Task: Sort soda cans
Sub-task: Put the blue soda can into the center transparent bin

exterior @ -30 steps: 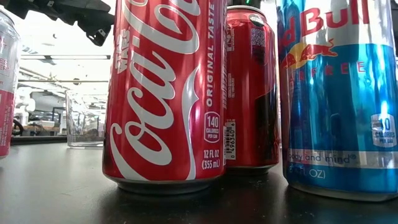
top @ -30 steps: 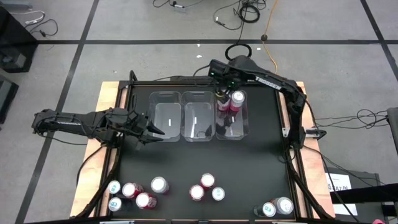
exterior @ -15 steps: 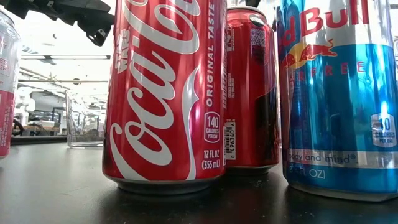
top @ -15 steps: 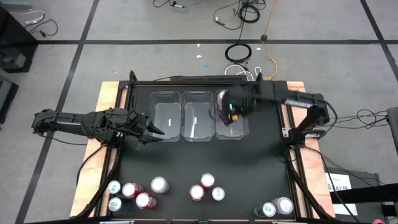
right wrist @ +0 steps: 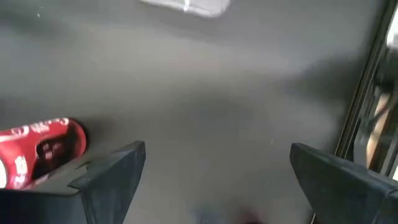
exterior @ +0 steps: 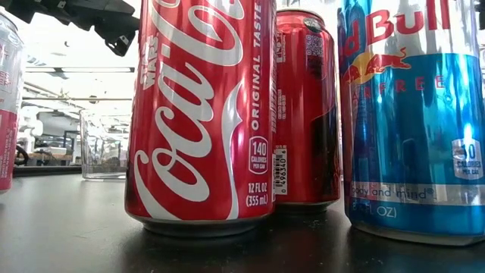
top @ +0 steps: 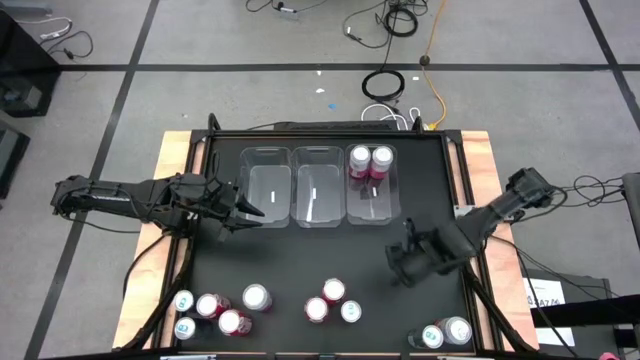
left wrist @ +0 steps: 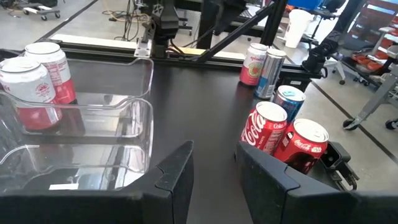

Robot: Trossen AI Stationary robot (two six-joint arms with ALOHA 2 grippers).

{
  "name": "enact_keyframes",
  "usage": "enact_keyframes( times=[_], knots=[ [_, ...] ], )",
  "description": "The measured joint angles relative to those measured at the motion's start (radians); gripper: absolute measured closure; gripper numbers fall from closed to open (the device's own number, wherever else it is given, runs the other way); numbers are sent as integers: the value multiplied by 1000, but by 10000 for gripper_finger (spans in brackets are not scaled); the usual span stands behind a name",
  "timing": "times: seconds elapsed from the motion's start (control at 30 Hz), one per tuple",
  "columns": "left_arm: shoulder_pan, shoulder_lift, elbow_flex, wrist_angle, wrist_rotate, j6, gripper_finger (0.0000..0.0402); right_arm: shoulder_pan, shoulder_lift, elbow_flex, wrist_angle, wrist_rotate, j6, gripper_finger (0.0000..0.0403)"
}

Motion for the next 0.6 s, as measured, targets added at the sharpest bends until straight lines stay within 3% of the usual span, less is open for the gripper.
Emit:
enact_keyframes(
  times=[0.1, 0.2, 0.43, 0.6],
  knots=[
    [0, 0, 0, 0, 0, 0, 271, 72, -1, 0, -1, 1, 118, 12],
    [0, 0, 0, 0, 0, 0, 271, 128, 0, 0, 5, 1, 132, 12],
    [0, 0, 0, 0, 0, 1, 271, 207, 1, 0, 34, 0, -52, 12],
    [0, 0, 0, 0, -1, 1, 271, 240, 1, 0, 64, -63, -184, 12]
  ],
)
